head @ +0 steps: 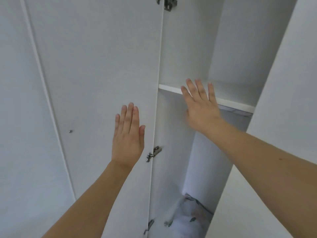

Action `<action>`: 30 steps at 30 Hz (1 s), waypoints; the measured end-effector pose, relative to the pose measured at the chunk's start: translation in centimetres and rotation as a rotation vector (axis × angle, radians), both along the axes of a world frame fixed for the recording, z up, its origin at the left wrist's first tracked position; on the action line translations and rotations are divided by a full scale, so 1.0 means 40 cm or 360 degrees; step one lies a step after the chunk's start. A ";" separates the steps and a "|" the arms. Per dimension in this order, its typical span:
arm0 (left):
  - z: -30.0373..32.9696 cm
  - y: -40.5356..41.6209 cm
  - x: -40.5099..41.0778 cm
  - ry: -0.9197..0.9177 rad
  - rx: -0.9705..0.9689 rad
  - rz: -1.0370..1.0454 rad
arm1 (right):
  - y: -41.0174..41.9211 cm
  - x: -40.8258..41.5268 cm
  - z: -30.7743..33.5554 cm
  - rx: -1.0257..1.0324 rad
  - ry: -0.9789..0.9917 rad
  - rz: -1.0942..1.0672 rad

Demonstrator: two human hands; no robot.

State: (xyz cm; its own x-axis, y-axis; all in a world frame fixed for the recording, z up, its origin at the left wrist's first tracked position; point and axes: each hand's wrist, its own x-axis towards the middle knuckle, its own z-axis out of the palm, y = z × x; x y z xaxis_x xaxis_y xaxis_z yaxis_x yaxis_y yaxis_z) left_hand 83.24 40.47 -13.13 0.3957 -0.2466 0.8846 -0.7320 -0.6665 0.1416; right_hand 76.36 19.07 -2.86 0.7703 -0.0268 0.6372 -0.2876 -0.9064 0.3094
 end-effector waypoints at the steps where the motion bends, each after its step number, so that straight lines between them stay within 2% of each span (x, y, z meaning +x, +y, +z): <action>1: -0.002 -0.046 -0.017 -0.0005 0.0027 -0.0070 | -0.036 -0.030 0.014 -0.0058 -0.0020 -0.0066; 9: -0.052 -0.403 -0.151 -0.0314 0.0479 -0.0789 | -0.202 -0.188 0.037 -0.0452 -0.0091 -0.0339; 13: -0.076 -0.524 -0.129 -0.0324 0.0516 -0.1070 | -0.260 -0.232 0.038 -0.0473 -0.0255 -0.0616; 19: -0.103 -0.631 -0.092 -0.0239 0.0428 -0.1550 | -0.274 -0.228 0.015 -0.0659 -0.0356 -0.0835; 22: -0.102 -0.651 -0.087 -0.0064 0.0320 -0.1836 | -0.276 -0.221 0.014 -0.0754 -0.0410 -0.0899; 25: -0.094 -0.654 -0.079 0.0163 0.0296 -0.1946 | -0.269 -0.220 0.009 -0.0791 -0.0433 -0.0975; 30: -0.083 -0.643 -0.099 0.0781 0.0207 -0.2186 | -0.249 -0.216 0.003 -0.0770 -0.0411 -0.1101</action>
